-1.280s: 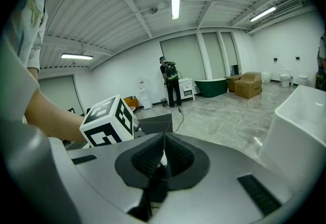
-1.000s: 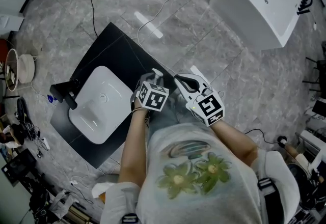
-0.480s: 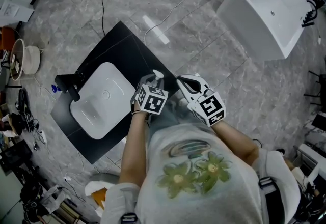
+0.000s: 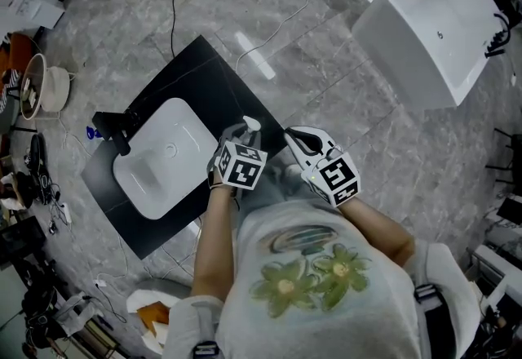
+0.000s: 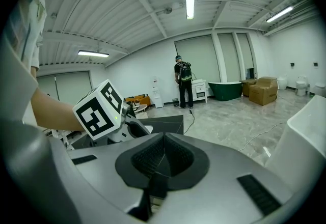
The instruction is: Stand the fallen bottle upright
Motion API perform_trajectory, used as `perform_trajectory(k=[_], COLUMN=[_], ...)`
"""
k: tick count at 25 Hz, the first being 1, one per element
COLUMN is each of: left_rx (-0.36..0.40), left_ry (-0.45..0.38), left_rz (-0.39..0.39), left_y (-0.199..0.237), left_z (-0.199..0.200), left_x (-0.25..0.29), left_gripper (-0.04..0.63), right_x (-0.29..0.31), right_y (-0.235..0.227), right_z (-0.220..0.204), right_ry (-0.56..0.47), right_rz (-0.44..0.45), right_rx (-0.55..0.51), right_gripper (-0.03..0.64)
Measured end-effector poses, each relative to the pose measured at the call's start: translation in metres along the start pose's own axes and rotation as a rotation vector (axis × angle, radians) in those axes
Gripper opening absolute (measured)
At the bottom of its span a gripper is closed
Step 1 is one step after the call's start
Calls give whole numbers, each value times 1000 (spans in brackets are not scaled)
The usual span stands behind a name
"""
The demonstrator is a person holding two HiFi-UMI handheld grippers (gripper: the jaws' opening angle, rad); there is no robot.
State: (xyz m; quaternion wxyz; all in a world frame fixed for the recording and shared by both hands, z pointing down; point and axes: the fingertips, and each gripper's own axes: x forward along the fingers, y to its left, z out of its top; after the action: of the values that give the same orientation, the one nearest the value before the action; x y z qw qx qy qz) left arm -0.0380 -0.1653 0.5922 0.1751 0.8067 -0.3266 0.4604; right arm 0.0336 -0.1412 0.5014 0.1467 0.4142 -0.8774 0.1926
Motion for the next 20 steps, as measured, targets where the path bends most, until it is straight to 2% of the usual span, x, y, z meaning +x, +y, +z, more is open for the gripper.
perform_trajectory(k=[20], left_rx=[-95], left_ry=[-113], left_rz=[104], left_y=[11], left_z=[-10], left_x=[-41], left_gripper=[120], right_x=[-6], right_y=[23], right_z=[0], right_ry=[1], right_rz=[57], right_rx=[-53], right_gripper=[41])
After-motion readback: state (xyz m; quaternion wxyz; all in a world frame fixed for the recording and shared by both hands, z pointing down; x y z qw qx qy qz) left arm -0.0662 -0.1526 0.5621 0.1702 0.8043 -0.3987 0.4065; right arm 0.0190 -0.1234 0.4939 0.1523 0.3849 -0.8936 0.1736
